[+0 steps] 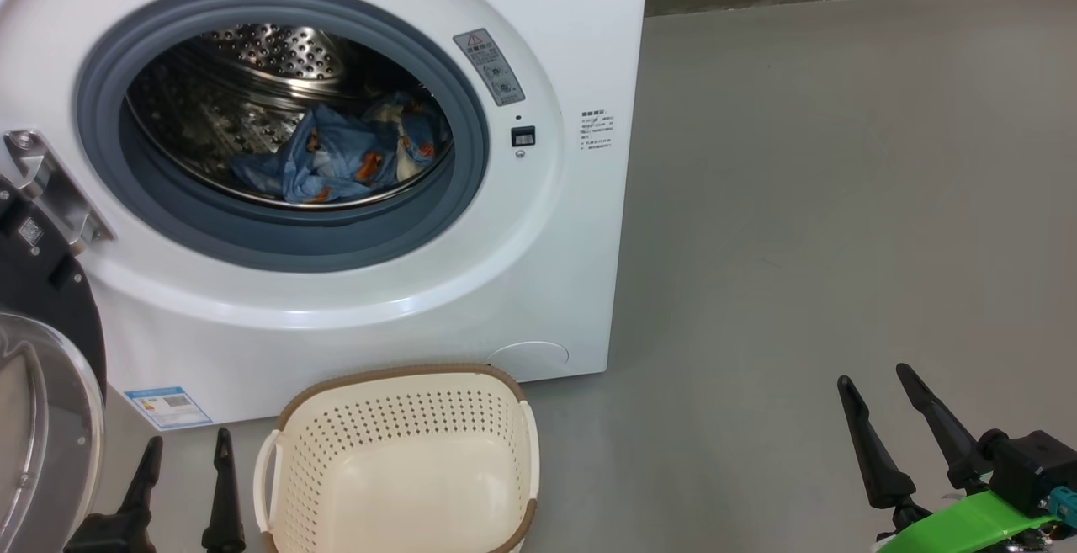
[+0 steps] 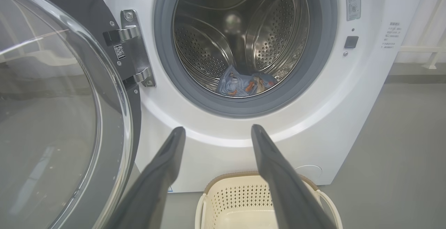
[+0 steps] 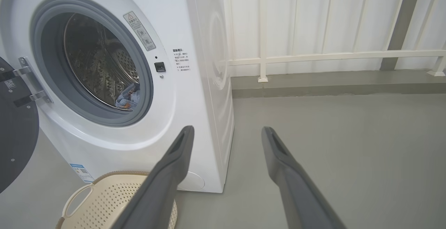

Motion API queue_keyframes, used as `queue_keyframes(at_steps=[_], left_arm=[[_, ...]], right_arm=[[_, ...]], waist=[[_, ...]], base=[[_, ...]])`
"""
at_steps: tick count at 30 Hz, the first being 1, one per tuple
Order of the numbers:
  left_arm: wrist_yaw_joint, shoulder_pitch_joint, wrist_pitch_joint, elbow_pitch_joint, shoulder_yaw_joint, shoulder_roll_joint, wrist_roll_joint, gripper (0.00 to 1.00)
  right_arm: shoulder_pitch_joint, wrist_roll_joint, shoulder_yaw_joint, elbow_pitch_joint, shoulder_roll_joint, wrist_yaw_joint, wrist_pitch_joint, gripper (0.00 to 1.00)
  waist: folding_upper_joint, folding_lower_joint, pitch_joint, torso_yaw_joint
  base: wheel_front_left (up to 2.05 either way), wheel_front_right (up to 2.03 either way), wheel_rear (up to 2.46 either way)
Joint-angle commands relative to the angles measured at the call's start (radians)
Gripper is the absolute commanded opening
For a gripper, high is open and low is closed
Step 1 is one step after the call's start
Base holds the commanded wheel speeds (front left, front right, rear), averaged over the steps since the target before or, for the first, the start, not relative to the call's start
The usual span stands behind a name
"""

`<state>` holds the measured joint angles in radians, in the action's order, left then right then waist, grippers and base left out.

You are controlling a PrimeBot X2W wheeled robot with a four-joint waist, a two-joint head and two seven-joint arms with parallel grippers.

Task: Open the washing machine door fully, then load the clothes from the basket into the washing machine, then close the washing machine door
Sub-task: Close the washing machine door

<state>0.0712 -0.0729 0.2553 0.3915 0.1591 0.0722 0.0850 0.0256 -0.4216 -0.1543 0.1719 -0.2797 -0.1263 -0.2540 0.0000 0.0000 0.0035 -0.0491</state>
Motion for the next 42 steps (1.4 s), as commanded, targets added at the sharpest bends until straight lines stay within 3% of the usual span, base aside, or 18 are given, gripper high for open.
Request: queue_keyframes(at_steps=[1, 12, 28, 42], left_arm=[[0.004, -0.023, 0.006, -0.020, 0.035, 0.012, -0.003, 1.00], [0.011, -0.025, 0.006, -0.001, 0.042, 0.008, 0.001, 1.00], [0.023, -0.016, 0.006, -0.018, 0.039, 0.005, -0.002, 1.00], [0.025, -0.001, 0.006, -0.052, 0.025, -0.004, -0.009, 1.00]], right_arm=[[-0.012, 0.007, -0.011, -0.025, -0.018, -0.004, -0.008, 1.00], [-0.010, 0.009, -0.006, -0.028, -0.013, -0.004, -0.008, 1.00], [-0.007, 0.010, -0.001, -0.030, -0.010, -0.004, -0.008, 1.00], [-0.006, 0.012, -0.012, -0.033, -0.010, -0.004, -0.008, 1.00]], waist=[[0.0000, 0.0000, -0.001, -0.001], [0.0000, 0.0000, -0.001, 0.000], [0.0000, 0.0000, 0.001, 0.010], [0.0000, 0.0000, -0.006, 0.051]], base=[[0.00, 0.00, 0.00], [-0.18, 0.18, 0.00], [-1.07, 1.07, 0.00], [-0.05, 0.05, 0.00]])
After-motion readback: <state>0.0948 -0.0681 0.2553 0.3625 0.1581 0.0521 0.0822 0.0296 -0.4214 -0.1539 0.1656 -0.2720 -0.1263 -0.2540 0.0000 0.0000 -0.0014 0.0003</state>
